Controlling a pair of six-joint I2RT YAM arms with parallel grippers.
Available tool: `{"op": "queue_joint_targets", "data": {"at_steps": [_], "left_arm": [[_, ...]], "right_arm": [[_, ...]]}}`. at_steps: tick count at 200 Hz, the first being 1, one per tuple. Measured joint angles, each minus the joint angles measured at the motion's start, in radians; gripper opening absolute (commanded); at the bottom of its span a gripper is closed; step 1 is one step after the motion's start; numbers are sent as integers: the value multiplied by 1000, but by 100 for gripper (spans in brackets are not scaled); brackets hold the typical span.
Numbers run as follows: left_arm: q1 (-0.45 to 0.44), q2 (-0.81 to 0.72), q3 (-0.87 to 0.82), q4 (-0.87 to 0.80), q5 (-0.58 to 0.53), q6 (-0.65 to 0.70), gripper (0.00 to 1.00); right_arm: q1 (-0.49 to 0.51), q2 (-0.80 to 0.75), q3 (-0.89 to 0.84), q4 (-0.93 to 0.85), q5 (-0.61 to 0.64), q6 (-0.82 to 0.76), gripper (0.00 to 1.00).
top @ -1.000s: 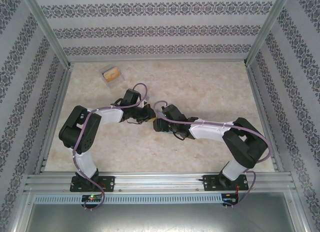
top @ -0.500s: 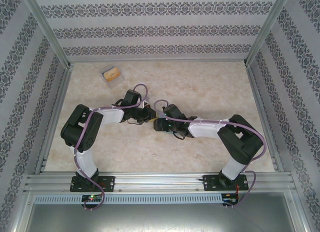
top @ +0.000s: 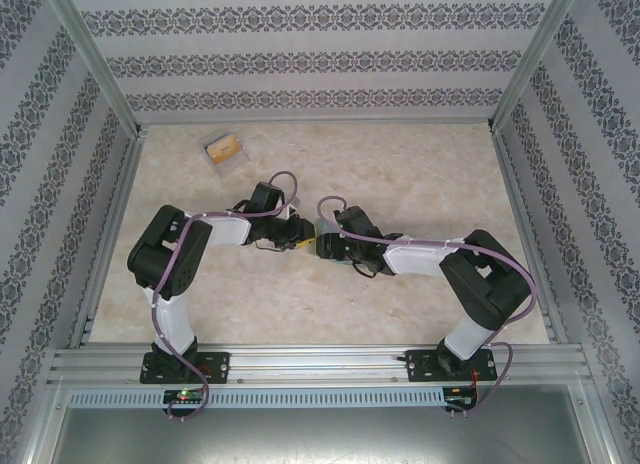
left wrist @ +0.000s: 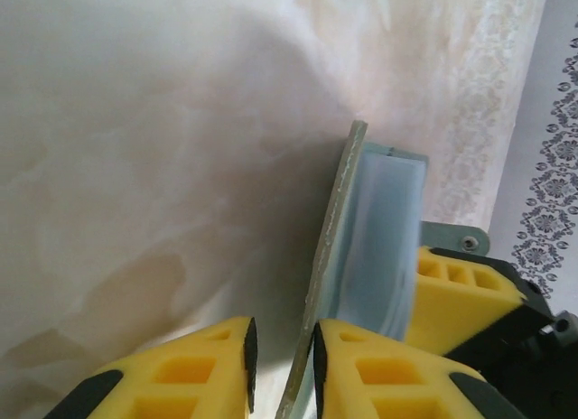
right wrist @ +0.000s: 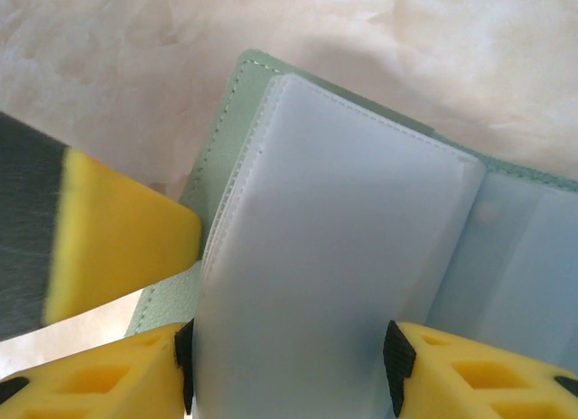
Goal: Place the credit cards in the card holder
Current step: Flip over the card slot in the card holder.
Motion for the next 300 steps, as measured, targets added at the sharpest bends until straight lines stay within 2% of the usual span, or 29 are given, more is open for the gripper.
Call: {"op": "queue_joint_targets", "data": {"at_steps": [83,101,141,183,215,260,300], "left_arm": [[0,29,13,5,15,0,31],[0,29,13,11,20,-1,41],[0,29,13,39,40,-5,52],[0,28,13,59,54,-8,55],[0,29,12,103,60,-25,62],[0,29,-18,193,83,-45,60],[-8,29,7,127,52,2,48]], "right_arm": [[-47,-21,-70,90,-67,29,41],[-53,-21,-79,104,-73,31,40],[-58,-41,-107,118,-74,39,36],[-66,-52,-122,123,-74,47,35],[-66,-52,-125,127,-74,49,35],[-72,-54,-128,124,-72,54,38],[-79,-86,-130,95,-40,56,39]]}}
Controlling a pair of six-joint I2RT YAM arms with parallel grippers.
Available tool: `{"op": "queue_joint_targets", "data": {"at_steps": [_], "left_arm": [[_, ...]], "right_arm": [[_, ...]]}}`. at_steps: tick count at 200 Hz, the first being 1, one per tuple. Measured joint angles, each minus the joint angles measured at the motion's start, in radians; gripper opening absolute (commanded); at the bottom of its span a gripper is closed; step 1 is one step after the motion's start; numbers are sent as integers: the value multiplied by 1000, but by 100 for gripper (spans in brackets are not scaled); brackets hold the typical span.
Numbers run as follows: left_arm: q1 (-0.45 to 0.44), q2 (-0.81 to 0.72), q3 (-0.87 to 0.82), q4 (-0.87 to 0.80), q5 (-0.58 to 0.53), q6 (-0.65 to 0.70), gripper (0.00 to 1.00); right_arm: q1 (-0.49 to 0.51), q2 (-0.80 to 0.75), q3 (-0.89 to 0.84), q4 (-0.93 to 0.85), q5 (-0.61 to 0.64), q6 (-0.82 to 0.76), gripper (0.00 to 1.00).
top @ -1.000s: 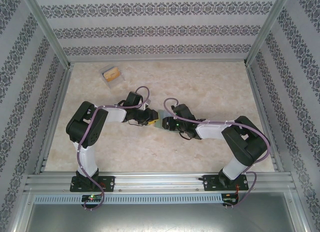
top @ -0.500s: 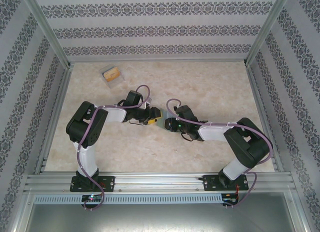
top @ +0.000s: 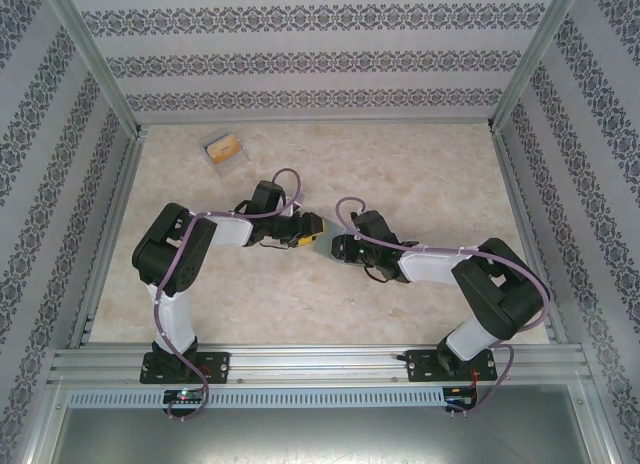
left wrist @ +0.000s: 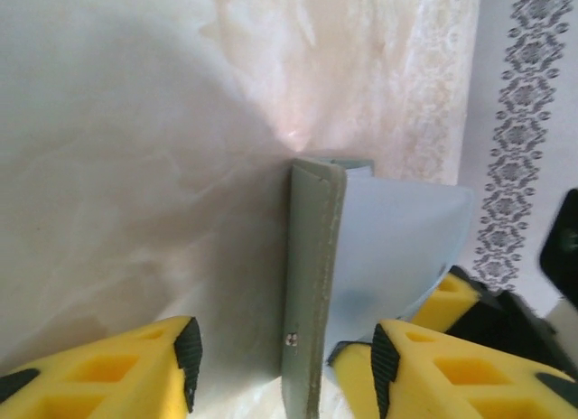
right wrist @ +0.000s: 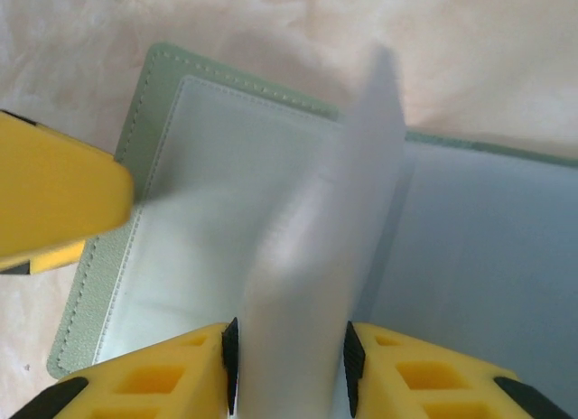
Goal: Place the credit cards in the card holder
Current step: Flip over the card slot in the card holder.
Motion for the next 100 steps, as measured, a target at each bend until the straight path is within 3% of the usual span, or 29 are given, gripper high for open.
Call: {"op": "queue_joint_targets", "data": {"at_steps": [15,35,49,100], "left_arm": [[-14,0,29,-55,-21,39,36],[-33,0,57,-108,-56,80,11],[-39,0,64,-139,-76,101,0],[-39,0,65,-191,-118,120,0]], "right_arm": [[-6,-7,0,-3,5,0,40],[-6,-8,0,-11,17,1,40],[-6,-13,0,-30,31,8,43],[-13,-199,-32,-261,288,94,59]]}}
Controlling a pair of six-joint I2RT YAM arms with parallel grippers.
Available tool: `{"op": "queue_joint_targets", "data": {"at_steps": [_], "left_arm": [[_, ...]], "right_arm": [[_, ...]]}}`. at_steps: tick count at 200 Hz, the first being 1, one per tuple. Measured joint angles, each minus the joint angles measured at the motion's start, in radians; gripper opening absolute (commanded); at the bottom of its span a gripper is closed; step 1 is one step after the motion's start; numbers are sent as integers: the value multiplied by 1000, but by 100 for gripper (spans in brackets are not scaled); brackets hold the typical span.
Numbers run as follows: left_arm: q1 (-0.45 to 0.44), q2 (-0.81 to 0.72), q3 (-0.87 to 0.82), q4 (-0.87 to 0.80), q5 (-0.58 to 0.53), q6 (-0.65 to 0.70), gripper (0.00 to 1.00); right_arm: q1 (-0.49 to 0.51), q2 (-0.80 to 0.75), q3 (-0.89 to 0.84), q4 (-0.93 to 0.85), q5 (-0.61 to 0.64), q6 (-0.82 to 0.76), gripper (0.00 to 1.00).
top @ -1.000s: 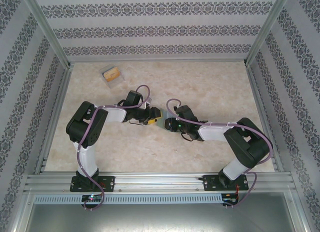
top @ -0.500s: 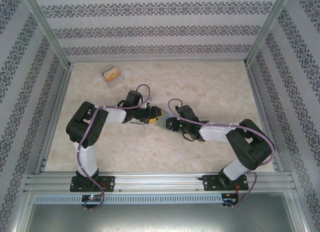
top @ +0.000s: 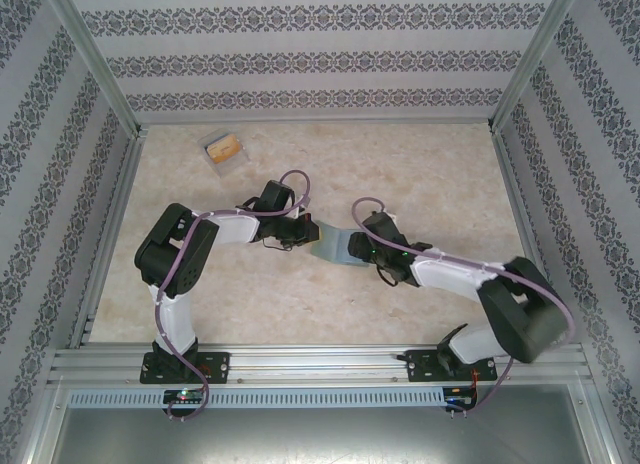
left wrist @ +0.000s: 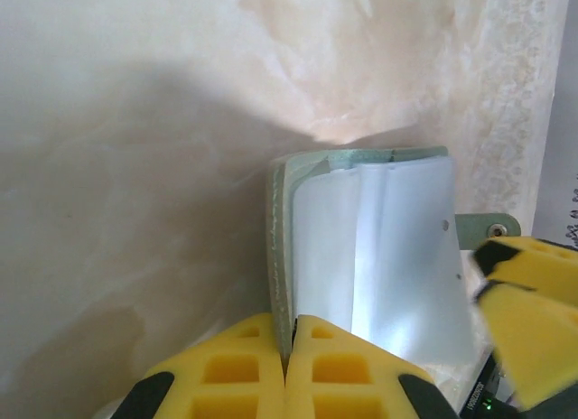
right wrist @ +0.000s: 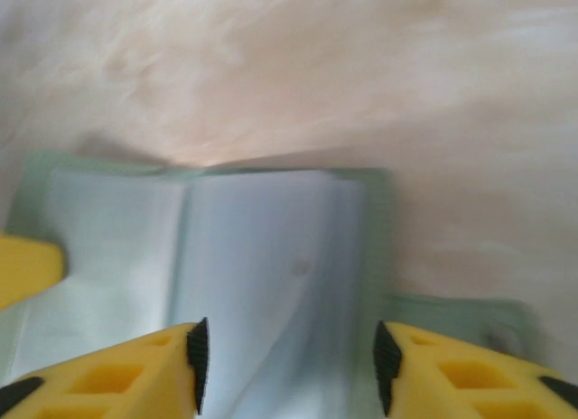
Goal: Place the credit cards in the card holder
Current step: Flip over the card slot in the card holder.
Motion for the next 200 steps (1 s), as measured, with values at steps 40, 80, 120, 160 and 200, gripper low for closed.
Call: {"op": "queue_joint_targets", "data": {"at_steps": [40,80,120,160,200], "left_arm": [[0,0,-6,-5,-24,-18,0],[2,-30,-116,95,-28,-124,0],[2,-49,-194,219,-26,-220,2],[3,-85,-230,244,-47,-262,26],[22,-103,-240,246,-66,-270,35]], "right_arm": [[-21,-180,5,-122,65,-6,56],[35,-15,200,-120,-92,-54,41],[96,171,288,-58,-218,-45,35],[39,222,206,-45,-251,-15,35],[2,220,130,4,-270,0,35]]}}
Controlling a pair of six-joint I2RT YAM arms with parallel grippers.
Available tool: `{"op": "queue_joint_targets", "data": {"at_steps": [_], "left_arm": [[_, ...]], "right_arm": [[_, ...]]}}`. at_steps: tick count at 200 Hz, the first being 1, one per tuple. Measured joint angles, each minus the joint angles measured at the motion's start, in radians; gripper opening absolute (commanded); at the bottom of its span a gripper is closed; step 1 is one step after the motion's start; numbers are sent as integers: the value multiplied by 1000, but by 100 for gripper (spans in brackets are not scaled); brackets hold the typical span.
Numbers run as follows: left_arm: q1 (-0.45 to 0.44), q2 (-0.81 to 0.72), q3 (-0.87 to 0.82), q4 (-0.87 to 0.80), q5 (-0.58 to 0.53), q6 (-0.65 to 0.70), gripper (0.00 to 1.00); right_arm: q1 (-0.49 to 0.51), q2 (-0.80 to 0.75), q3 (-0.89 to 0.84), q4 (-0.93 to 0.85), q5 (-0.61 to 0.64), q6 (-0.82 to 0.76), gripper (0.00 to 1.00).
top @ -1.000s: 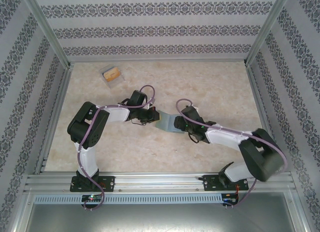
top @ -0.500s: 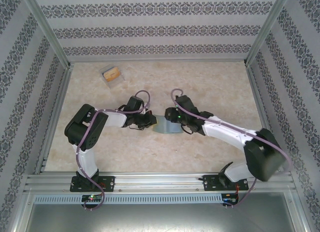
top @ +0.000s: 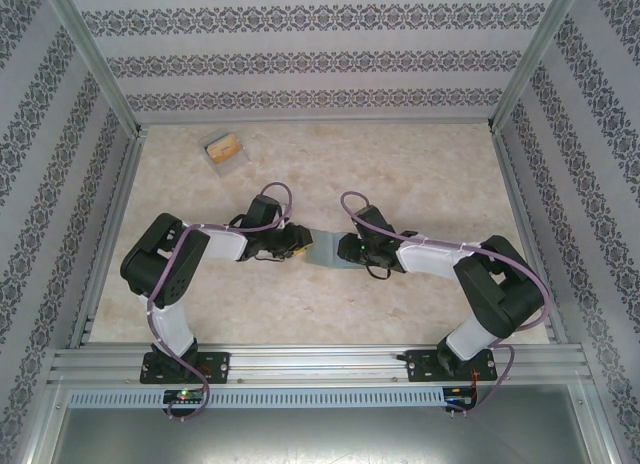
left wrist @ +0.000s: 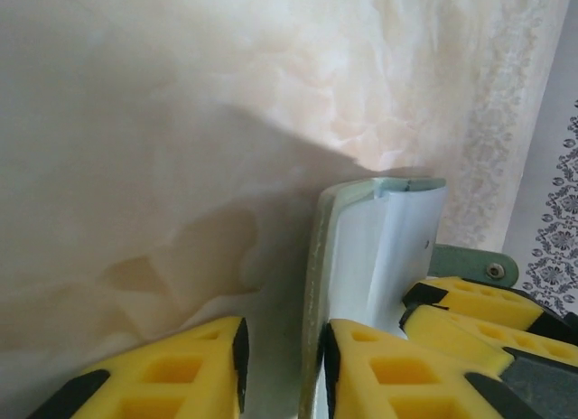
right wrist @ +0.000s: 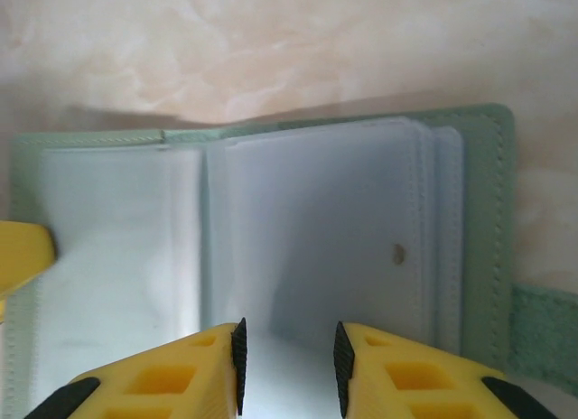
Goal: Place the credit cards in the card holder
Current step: Flip over the card slot in the card holder, then move the storage box to the top-center of the table.
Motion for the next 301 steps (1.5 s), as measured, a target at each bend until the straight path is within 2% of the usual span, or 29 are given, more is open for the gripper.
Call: {"op": "queue_joint_targets", "data": {"at_steps": [26,70,89,114,154,191,231,261,301], "left_arm": [[21,-14,0,1,3,-11,48],[148,-149,15,-97,-56,52,58],[196,-226,74,-194,-118,120,71],[232,-289,185,-311,-237,206,100],[269,-247,397,-490,-426,387,100],[332,-91,569,-577,-543,492,100],[377,134,761,-642,-557,579,100],[394,312,936,-697,-508,658,99],[419,399,1012,-739,-521,661,92]], "right_arm": [[-3,24,1,51,-18,0,38],[-3,11,8,48,-39,-8,49],[-16,-33,10,14,-48,-22,52],[-35,-115,38,-33,-40,-40,56],[-48,-259,55,-52,39,-92,58],[-57,-296,60,-73,79,-154,58],[-62,-317,61,-97,85,-163,58],[-68,-345,61,-105,87,-161,58],[-79,-367,61,-139,96,-163,57]]}}
